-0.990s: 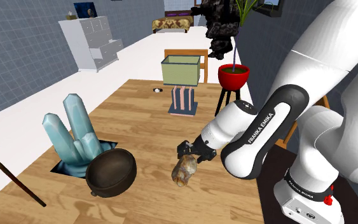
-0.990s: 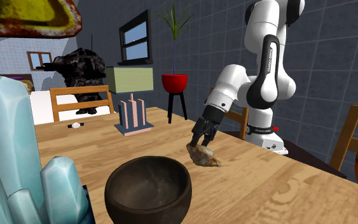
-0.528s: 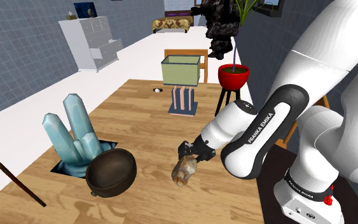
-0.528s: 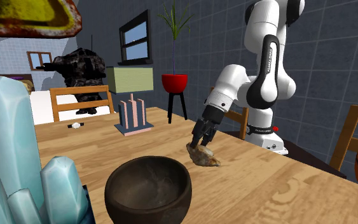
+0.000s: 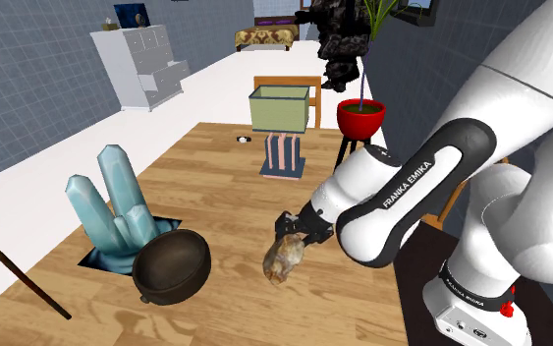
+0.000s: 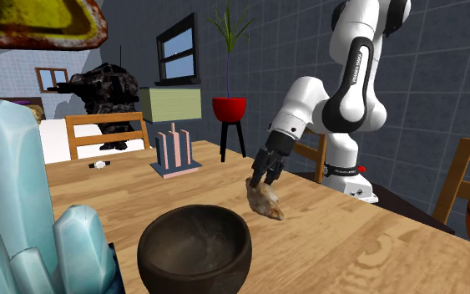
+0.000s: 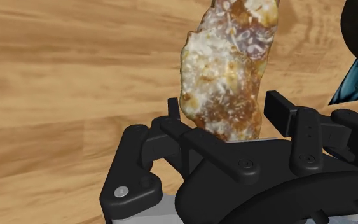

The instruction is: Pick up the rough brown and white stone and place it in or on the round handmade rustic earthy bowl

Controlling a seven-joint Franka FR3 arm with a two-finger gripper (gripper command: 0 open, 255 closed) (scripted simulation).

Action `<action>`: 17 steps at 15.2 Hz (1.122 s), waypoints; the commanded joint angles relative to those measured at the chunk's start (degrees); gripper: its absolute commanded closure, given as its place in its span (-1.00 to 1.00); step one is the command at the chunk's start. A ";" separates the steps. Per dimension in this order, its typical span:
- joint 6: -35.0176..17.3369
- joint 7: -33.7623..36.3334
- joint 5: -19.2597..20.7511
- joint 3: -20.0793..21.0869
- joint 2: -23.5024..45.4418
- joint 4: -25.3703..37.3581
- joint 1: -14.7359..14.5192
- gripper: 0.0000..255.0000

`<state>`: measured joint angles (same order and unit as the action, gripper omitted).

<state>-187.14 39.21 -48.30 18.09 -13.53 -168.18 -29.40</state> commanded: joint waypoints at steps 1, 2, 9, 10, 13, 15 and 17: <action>3.94 1.29 0.32 8.21 -3.45 0.01 8.12 1.00; 5.59 2.48 1.50 9.65 -5.08 -0.12 9.90 1.00; 16.37 7.09 6.34 13.53 -15.16 0.26 15.99 1.00; 17.80 7.51 6.85 13.67 -16.42 0.43 16.46 1.00; 21.94 8.61 8.31 13.76 -19.91 1.09 17.66 1.00; 24.57 9.24 9.24 13.64 -22.01 1.64 18.32 1.00; 27.11 9.80 10.13 13.41 -23.95 2.27 18.91 1.00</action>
<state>-161.35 48.49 -38.65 31.38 -36.52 -166.30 -10.82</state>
